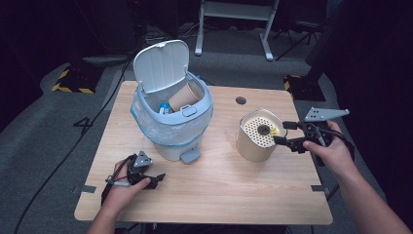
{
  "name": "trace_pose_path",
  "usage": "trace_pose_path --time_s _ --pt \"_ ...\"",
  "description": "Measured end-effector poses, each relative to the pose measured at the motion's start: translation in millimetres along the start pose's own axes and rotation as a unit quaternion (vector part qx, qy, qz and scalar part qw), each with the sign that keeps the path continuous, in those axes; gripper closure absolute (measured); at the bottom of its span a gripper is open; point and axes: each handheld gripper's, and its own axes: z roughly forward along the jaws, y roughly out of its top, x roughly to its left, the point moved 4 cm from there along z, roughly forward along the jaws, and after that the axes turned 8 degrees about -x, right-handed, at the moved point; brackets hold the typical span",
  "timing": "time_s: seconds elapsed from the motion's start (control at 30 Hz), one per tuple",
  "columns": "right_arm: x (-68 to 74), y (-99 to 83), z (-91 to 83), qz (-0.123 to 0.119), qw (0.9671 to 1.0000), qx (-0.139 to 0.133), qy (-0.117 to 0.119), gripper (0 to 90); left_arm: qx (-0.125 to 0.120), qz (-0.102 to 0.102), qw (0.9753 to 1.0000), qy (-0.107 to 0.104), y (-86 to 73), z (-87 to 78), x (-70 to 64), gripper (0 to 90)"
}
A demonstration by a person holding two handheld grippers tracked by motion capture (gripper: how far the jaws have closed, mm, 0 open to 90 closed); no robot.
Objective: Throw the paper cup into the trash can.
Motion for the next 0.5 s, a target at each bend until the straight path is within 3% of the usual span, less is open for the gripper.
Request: trace_pose_path --time_s 0.3,0.5 --pt "8.3 -53.5 -4.3 0.012 0.9995 0.025 -0.016 25.5 0.001 0.002 1.0000 0.001 0.0 -0.1 0.1 18.6" --pt "11.8 -92.3 1.6 0.025 0.9988 0.023 -0.037 25.2 0.001 0.000 1.0000 0.003 -0.1 -0.3 -0.3 18.6"
